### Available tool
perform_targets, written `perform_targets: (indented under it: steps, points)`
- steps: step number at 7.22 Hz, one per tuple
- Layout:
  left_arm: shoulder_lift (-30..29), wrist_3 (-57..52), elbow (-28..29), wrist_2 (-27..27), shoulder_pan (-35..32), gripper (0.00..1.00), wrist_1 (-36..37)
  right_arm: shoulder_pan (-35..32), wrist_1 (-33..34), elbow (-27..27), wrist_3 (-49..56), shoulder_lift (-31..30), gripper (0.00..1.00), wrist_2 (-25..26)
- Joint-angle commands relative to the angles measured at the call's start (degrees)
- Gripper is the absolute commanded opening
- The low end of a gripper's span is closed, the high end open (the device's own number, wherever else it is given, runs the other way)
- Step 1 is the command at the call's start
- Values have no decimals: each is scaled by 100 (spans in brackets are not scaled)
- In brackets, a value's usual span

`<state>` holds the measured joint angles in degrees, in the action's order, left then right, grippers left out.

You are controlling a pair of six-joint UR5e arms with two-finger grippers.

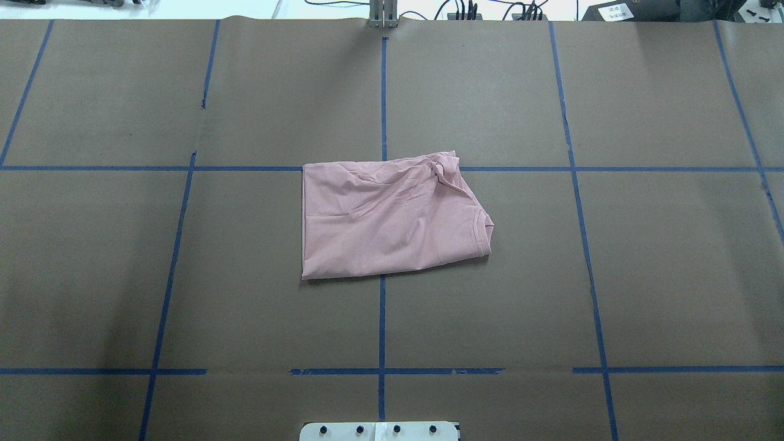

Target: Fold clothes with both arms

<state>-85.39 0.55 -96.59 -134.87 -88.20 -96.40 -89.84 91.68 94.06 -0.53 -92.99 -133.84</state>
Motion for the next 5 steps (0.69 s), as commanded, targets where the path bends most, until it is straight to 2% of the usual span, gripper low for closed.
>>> perform_targets:
  steps: [1, 3, 5]
  points:
    - [75, -20, -36, -39, -13, 100, 138, -7, 192, 218, 18, -97, 100, 86]
    - [58, -20, -88, -39, -22, 100, 419, 1, 192, 218, 1, -114, 100, 95]
    - [-12, 50, -79, 13, -22, 100, 402, 1, 192, 209, -8, -123, 100, 95]
